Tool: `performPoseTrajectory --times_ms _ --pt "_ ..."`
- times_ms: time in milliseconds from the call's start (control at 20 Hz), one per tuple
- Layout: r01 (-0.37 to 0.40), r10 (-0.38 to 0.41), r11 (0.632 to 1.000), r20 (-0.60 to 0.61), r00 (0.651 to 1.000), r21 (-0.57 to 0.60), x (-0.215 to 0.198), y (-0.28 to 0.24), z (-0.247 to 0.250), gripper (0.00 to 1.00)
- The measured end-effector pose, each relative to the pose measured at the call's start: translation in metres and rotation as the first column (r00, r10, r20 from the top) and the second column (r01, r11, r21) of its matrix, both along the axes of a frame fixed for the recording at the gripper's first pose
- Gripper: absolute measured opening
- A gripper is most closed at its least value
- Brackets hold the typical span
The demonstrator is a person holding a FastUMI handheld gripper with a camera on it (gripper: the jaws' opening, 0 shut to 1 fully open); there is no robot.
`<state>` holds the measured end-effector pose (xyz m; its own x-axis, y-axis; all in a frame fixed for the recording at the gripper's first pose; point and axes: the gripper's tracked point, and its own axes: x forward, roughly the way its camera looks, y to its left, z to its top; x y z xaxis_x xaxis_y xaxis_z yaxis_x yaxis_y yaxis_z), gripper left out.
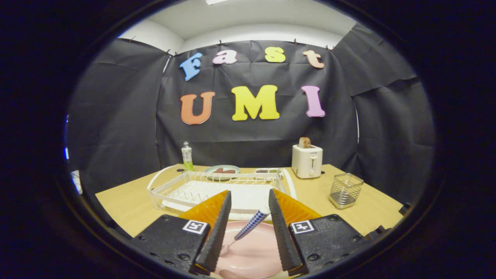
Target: Take the plate from the dish rack, then take the spoon from the basket and place it into the plate.
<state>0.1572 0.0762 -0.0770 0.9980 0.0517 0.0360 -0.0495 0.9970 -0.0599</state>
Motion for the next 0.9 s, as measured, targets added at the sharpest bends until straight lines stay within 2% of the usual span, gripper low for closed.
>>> performPoseTrajectory --times_ms 150,200,750,900 --pt "0.047 -0.046 0.998 0.023 0.999 -0.030 -0.018 -0.022 0.019 0.96" --pt "0.054 -0.053 0.998 0.033 0.998 -0.026 -0.026 -0.024 0.025 1.00" --pt "0.092 -0.090 0.996 0.079 0.993 -0.016 -0.121 -0.054 0.094 1.00" --pt "0.078 -0.076 0.997 0.100 0.992 -0.010 -0.148 -0.056 0.106 1.00"
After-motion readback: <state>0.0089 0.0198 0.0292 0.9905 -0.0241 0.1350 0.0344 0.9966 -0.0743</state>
